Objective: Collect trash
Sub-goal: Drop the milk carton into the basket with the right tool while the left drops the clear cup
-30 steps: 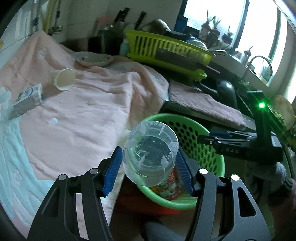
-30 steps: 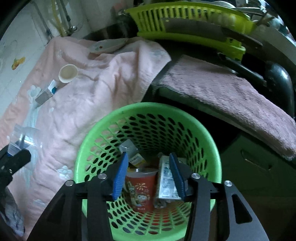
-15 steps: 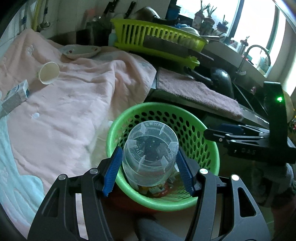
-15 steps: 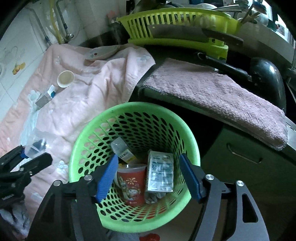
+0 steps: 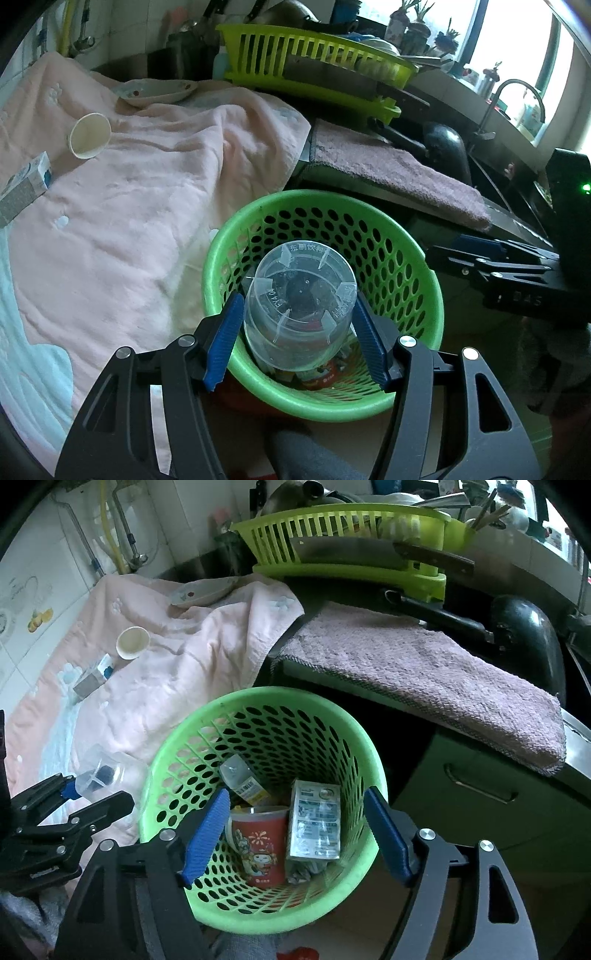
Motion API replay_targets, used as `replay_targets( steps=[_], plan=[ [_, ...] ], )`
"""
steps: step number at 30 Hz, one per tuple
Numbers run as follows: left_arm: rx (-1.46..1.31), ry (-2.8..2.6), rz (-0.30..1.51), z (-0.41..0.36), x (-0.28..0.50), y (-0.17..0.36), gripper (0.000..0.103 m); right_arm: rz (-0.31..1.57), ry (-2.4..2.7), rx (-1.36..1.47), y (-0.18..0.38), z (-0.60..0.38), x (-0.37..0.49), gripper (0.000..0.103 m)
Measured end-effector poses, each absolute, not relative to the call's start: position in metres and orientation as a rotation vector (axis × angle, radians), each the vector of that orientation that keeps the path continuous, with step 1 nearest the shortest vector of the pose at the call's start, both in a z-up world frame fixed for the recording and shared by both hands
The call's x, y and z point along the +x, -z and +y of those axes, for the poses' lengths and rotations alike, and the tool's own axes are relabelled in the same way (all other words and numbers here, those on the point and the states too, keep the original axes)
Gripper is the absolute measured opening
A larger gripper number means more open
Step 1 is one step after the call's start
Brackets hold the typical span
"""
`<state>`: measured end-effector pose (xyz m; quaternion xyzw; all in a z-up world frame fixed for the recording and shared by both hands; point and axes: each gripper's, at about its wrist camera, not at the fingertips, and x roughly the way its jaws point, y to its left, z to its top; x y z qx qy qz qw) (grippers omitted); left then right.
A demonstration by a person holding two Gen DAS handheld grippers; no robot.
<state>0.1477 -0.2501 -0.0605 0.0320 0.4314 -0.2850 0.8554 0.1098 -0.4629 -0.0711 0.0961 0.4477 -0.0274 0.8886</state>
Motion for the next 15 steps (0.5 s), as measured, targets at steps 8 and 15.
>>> replay_targets(
  steps=[8,15],
  plan=[
    [0.067,0.601,0.918,-0.2529,0.1478,0.0625,0.061,0.916,0.061,0.208,0.0679,-0.4664,0.1070,0.076],
    [0.067,0.603,0.921,-0.2543,0.1475,0.0643,0.061,0.913,0.059,0.220,0.0678,-0.4658,0.1067,0.076]
  ],
)
